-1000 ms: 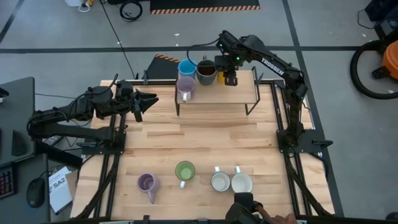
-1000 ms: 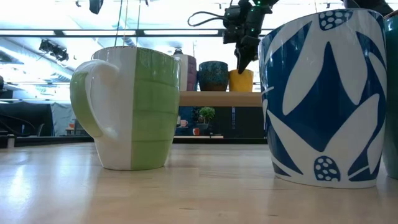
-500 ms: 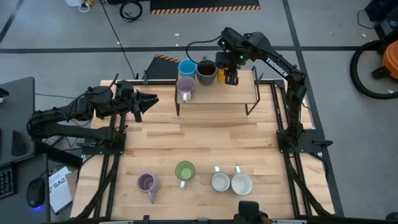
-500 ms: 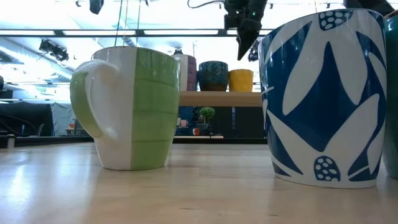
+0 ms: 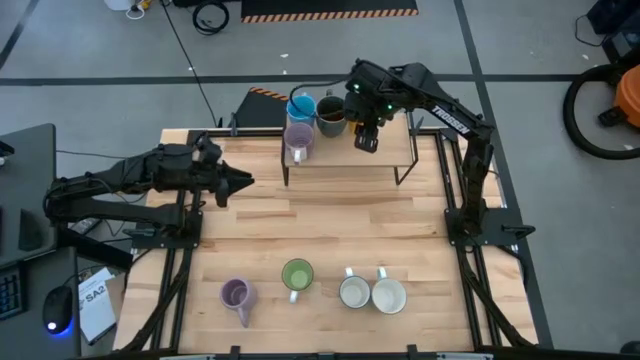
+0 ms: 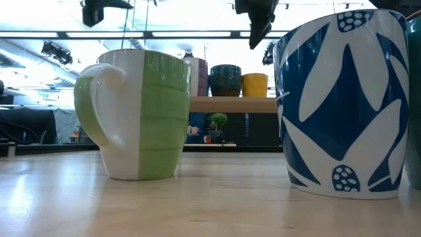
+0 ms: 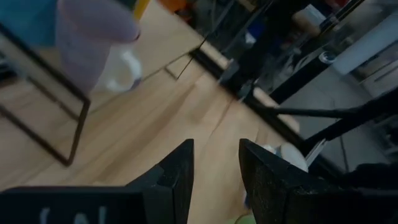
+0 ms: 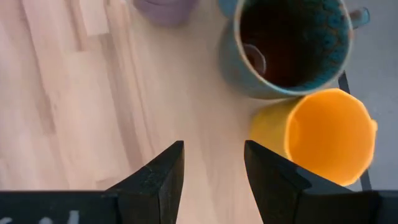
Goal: Place coffee mugs
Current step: Put the light blue mug on the shelf
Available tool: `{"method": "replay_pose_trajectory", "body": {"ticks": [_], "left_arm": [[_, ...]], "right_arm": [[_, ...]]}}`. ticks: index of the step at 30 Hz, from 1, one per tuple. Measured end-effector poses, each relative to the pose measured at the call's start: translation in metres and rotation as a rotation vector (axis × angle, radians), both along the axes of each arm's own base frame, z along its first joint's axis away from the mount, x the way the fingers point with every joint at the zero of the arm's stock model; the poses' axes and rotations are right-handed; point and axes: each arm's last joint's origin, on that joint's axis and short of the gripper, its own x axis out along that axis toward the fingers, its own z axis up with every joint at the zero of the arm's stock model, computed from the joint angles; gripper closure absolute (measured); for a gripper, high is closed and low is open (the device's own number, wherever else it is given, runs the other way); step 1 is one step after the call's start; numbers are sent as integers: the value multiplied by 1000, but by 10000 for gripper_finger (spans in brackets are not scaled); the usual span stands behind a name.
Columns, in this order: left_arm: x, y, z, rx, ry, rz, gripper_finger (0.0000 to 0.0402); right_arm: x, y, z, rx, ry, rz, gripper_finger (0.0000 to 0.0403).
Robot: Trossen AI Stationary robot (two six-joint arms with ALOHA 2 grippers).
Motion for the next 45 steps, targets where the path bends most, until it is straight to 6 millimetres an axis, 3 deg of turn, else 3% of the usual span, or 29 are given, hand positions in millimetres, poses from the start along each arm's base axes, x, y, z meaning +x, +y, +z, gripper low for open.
{"method": "replay_pose_trajectory", "body": {"ticks": [12, 25, 34, 45], "left_arm": [[-1, -1, -3, -54, 18, 3, 269], [-1, -1, -3, -55, 19, 3, 269], [-1, -1, -2, -70, 13, 10, 269], [-1, -1, -2, -72, 12, 8, 269]], "right_arm": [[16, 47, 3, 104, -55, 20, 229], [41, 127, 5, 234, -160, 128, 229], [53, 186, -13, 243, -115, 180, 229], [50, 241, -34, 280, -45, 181, 229]]}}
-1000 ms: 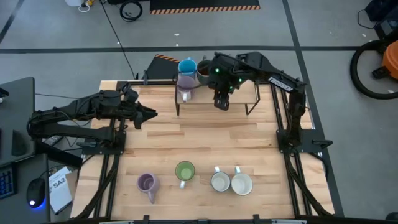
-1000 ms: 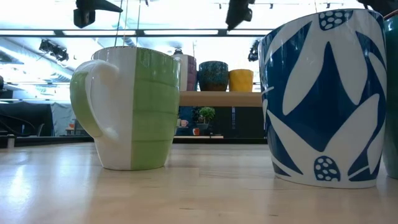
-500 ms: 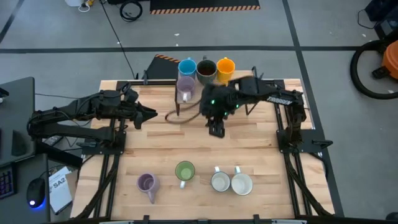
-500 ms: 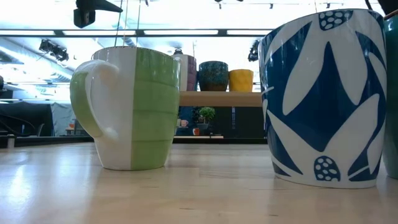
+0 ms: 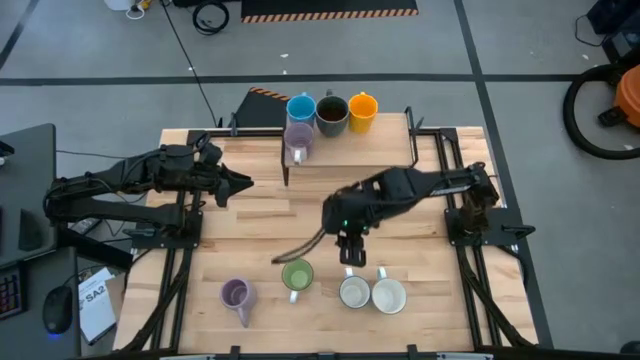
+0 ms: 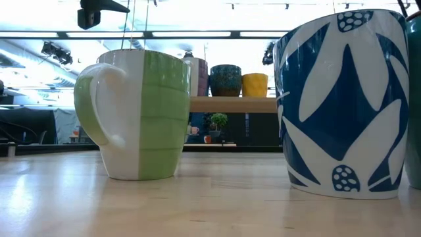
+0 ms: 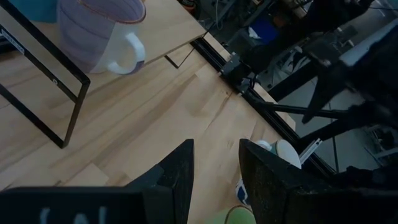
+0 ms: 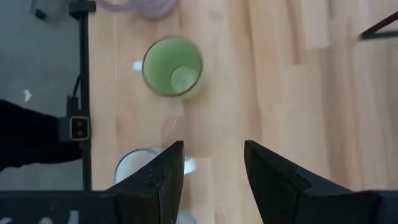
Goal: Place coffee mugs
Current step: Put the light blue mug on the shelf
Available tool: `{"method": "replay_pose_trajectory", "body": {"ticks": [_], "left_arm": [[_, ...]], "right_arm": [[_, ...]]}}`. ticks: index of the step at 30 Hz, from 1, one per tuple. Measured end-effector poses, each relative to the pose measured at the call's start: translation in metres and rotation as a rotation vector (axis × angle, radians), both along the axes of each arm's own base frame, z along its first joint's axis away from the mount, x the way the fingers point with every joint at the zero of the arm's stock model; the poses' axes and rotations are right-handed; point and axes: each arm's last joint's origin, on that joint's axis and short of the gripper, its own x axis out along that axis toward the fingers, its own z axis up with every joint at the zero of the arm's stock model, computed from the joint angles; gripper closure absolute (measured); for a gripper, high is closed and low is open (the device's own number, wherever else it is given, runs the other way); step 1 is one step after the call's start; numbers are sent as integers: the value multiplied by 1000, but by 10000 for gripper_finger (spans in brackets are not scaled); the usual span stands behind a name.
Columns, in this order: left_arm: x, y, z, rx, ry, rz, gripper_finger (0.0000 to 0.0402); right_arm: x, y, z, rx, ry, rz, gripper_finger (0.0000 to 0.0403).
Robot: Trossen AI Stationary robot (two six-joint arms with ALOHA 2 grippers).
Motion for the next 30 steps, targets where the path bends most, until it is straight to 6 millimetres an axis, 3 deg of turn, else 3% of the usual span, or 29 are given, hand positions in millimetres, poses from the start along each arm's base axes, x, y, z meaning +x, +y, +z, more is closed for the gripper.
{"method": "replay_pose_trajectory", "body": {"ticks": [11, 24, 30], "left_arm": [[0, 0, 0, 15, 2, -5, 269], [0, 1, 2, 49, -8, 13, 269], [0, 1, 2, 47, -8, 14, 269]], "right_arm": [[-16, 51, -31, 62, 169, 13, 229], [-57, 114, -39, -53, 208, 63, 229], [-72, 130, -59, -106, 283, 36, 229]]}}
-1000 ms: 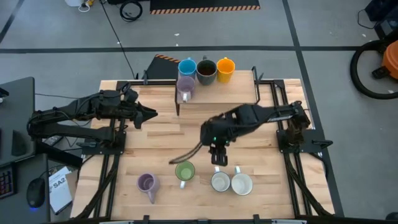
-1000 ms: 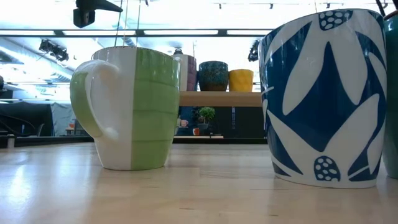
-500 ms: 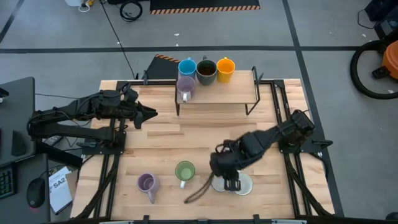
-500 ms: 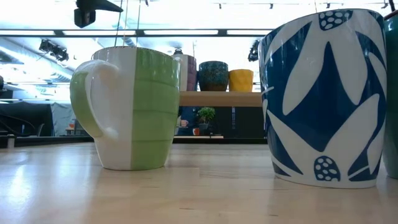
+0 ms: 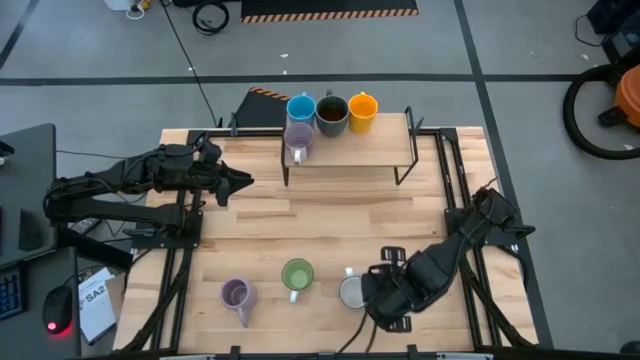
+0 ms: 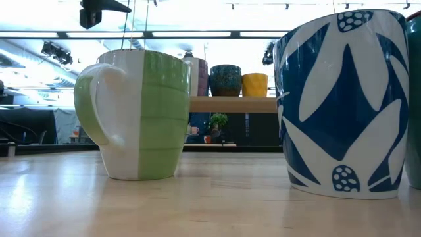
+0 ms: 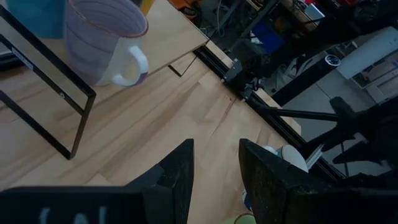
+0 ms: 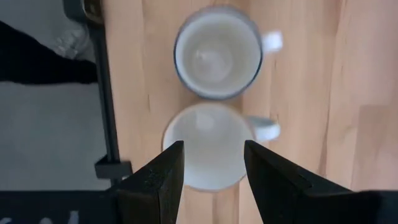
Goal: Place coffee mugs
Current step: Put the light blue mug on the shelf
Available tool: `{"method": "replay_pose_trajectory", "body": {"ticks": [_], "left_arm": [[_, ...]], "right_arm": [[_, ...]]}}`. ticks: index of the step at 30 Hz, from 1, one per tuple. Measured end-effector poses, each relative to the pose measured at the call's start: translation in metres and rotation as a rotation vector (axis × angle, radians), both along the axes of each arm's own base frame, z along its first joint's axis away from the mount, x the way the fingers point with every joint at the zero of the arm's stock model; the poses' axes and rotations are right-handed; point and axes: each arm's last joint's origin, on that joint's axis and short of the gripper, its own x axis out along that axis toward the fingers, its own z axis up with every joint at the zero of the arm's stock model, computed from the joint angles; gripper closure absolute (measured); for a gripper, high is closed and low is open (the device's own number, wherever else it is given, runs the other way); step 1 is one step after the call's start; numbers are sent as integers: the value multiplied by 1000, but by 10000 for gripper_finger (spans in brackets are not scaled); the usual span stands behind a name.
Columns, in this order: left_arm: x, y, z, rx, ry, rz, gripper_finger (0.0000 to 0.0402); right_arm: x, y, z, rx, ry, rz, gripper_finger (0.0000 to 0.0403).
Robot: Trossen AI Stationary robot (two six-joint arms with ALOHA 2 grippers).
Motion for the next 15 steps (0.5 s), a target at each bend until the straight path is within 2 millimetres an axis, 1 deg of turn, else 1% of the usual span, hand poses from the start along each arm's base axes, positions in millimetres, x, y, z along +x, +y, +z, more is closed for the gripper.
{"method": "replay_pose_trajectory", "body": {"ticks": [4, 8, 15], "left_arm": [[0, 0, 0, 0, 0, 0, 269], [0, 0, 0, -1, 0, 0, 269], [0, 0, 0, -1, 0, 0, 269]], "right_arm": [[-5, 11, -19, 22, 53, 30, 229], [-7, 20, -30, 40, 41, 48, 229], [-9, 26, -55, 78, 91, 8, 229]]}}
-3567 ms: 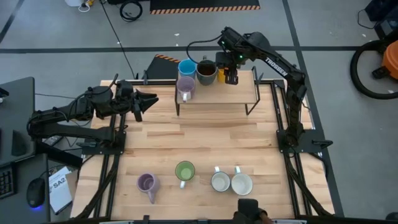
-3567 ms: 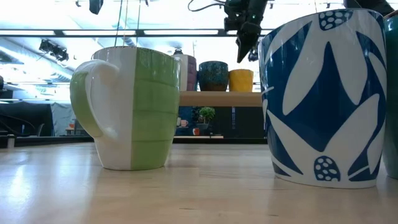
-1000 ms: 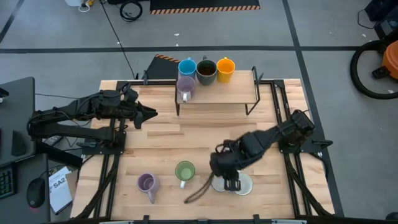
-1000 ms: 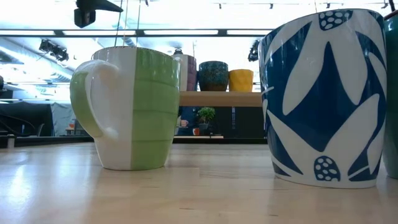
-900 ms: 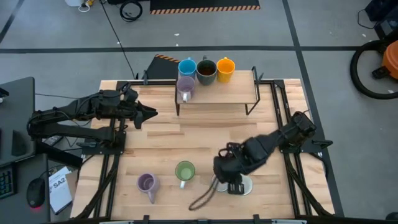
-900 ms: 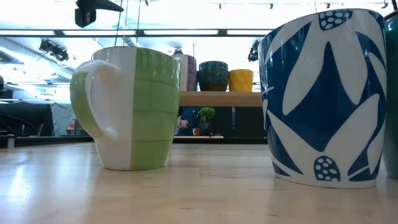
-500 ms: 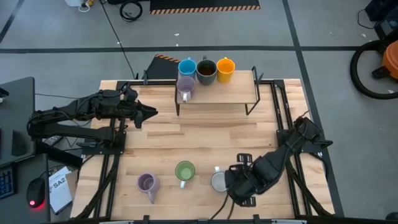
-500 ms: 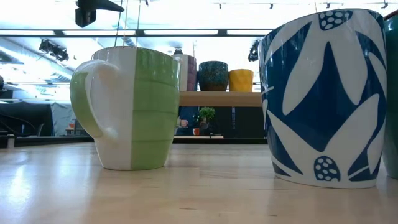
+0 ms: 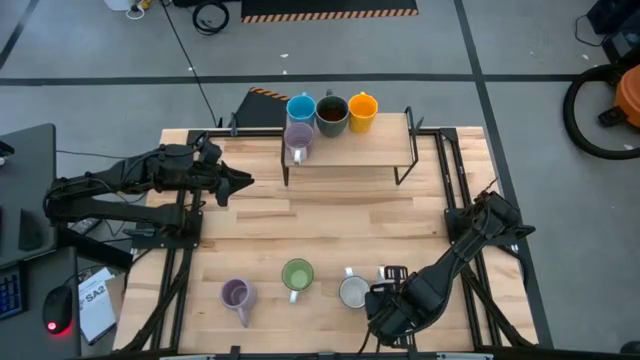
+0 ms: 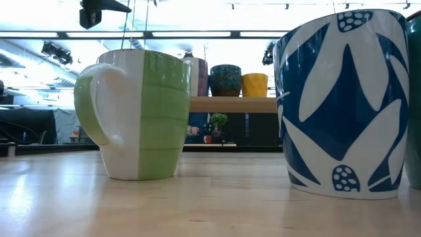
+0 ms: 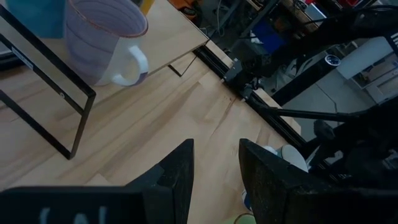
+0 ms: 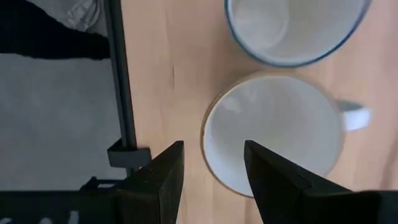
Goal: Place coffee mugs
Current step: Put the light blue mug on the shelf
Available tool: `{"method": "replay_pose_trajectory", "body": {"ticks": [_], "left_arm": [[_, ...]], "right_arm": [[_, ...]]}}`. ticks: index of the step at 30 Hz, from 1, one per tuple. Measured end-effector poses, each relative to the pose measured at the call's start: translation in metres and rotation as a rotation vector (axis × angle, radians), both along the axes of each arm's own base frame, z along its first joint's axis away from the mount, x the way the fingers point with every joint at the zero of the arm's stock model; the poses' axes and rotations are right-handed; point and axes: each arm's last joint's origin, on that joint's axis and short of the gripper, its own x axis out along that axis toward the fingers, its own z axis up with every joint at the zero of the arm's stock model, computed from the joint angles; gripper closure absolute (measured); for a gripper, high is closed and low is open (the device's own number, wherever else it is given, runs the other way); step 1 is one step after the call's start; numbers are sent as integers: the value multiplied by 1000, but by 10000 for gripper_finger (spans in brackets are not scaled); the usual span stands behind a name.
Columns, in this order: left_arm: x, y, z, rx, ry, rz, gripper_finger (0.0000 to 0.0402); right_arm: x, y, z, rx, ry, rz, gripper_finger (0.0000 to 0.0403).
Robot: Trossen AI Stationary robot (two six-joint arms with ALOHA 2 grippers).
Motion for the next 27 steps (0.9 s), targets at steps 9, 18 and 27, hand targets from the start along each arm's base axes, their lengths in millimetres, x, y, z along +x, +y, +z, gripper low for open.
{"method": "replay_pose_trajectory", "body": {"ticks": [9, 18, 27], "left_arm": [[0, 0, 0, 0, 0, 0, 269], [0, 0, 0, 0, 0, 0, 269], [0, 0, 0, -1, 0, 0, 269]], "right_arm": [[1, 7, -24, 60, -1, 10, 229], [-5, 3, -53, 41, 42, 47, 229], [-7, 1, -79, 54, 38, 63, 229]]}}
